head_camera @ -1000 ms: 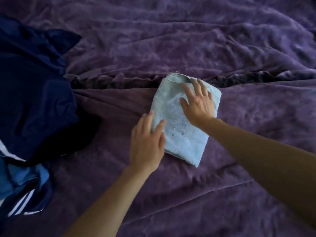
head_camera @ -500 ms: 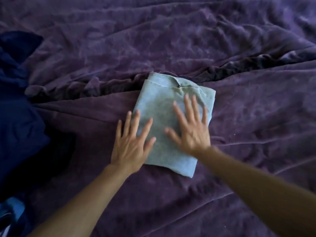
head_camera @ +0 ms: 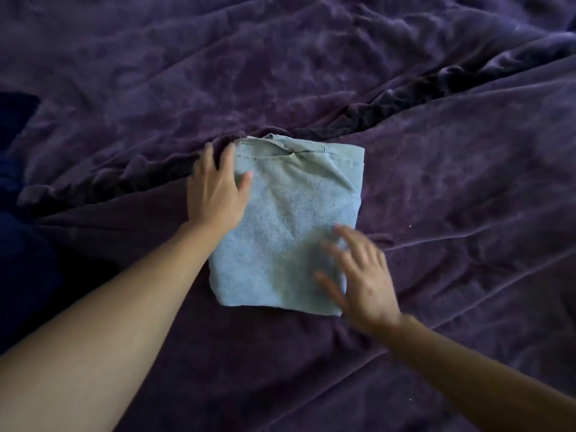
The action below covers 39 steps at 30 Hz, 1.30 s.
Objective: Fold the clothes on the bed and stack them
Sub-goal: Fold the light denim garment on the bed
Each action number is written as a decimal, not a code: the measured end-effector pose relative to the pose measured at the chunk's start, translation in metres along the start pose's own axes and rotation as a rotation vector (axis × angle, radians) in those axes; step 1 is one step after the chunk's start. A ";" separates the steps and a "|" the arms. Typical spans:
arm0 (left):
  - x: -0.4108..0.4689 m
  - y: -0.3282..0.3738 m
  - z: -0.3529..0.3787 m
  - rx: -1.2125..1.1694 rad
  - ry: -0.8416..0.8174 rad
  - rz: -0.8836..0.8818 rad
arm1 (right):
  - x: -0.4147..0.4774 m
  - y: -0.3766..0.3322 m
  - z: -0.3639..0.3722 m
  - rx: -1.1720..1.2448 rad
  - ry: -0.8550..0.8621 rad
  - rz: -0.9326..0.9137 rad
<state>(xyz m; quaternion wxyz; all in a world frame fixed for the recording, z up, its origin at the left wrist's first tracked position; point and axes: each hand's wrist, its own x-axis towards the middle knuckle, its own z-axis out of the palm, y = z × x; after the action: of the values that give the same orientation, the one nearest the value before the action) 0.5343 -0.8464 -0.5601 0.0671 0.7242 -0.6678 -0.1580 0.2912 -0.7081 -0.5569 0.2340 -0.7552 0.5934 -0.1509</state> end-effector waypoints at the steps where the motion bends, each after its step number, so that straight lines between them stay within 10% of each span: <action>1: -0.007 -0.001 -0.003 -0.051 0.042 -0.065 | 0.021 0.003 -0.010 0.076 0.074 0.185; 4: -0.049 0.002 0.001 -0.121 0.019 -0.144 | 0.090 0.008 -0.023 0.439 0.080 0.742; 8: -0.094 0.005 0.007 -0.134 -0.089 -0.040 | 0.130 -0.004 -0.033 0.762 0.015 0.970; 13: -0.092 0.005 -0.047 -0.544 -0.166 -0.161 | 0.077 -0.050 -0.096 0.980 -0.017 0.562; 18: -0.084 0.048 -0.149 -0.202 -0.095 0.302 | 0.004 -0.088 -0.175 0.658 -0.089 0.206; 22: -0.109 0.114 -0.193 -0.096 -0.252 0.588 | -0.040 -0.085 -0.236 0.399 0.014 0.123; 39: -0.244 0.455 -0.178 0.273 0.115 0.976 | -0.268 0.097 -0.454 -0.113 0.415 0.133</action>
<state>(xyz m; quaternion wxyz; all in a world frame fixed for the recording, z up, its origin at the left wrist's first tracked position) 0.1468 -0.6707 -0.2183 0.0746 0.3377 -0.9381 0.0207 -0.0853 -0.5463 -0.2120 0.0738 -0.6790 0.6849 -0.2536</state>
